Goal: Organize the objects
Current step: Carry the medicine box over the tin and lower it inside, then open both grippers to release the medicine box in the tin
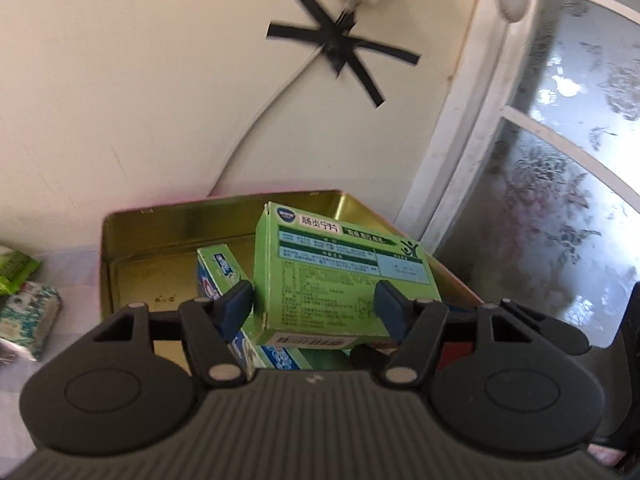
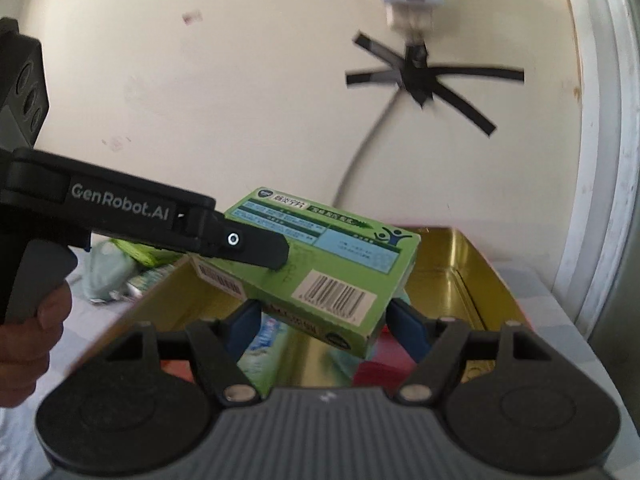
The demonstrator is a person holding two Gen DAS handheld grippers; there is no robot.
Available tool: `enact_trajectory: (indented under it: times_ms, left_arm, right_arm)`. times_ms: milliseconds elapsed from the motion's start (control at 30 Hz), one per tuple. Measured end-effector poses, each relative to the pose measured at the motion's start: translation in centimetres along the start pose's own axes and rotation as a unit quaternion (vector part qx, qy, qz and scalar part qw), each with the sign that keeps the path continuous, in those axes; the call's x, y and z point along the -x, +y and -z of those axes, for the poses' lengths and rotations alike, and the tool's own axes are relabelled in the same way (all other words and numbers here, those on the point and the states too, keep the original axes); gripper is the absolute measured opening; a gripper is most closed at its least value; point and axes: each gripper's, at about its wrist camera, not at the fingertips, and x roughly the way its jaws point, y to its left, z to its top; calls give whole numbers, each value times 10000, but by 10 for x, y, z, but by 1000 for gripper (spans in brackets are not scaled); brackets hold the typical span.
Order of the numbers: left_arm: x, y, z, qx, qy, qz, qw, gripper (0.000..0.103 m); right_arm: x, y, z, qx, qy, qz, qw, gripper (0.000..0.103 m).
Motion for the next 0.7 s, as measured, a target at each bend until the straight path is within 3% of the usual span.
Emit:
enact_trajectory:
  times_ms: [167, 267, 700]
  left_arm:
    - [-17, 1, 6, -14, 147, -205, 9997, 70]
    - [-13, 1, 7, -68, 19, -336, 9994, 70]
    - [42, -15, 31, -412, -225, -855, 9952, 70]
  right_arm:
    - [-3, -15, 7, -374, -278, 23, 9989, 79]
    - [-1, -20, 10, -466, -366, 69, 9982, 79]
    - [38, -12, 17, -771, -554, 42, 9955, 80]
